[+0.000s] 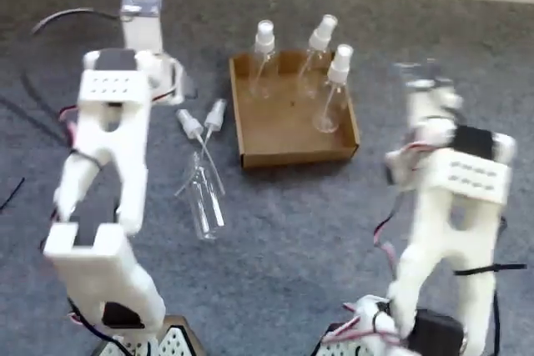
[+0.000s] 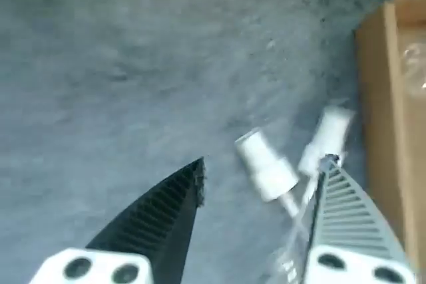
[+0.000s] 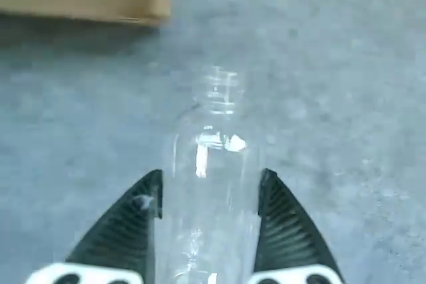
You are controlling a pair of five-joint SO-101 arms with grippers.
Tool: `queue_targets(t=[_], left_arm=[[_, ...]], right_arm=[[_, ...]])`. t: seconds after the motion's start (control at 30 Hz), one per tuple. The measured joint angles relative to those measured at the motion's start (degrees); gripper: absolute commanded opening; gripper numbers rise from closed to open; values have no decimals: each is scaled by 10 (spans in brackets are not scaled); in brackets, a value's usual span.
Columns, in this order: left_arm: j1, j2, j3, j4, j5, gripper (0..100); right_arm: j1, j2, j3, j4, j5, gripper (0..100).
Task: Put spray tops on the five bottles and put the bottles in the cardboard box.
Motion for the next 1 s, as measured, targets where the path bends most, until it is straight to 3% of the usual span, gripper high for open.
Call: queue_targets(t=[0.1, 0.23, 0.4, 0.87, 1.0], left_arm=[[17, 78, -57, 0, 55, 211], [25, 161, -104, 0, 101, 201], [23, 192, -108, 5, 140, 204], [24, 200, -93, 30, 178, 198], [24, 200, -66, 20, 186, 130]], right_arm=[[72, 57, 0, -68, 13, 4], [113, 157, 0, -146, 14, 4], [118, 255, 0, -177, 14, 4], [118, 307, -5, -244, 14, 4], [118, 309, -9, -244, 14, 40]])
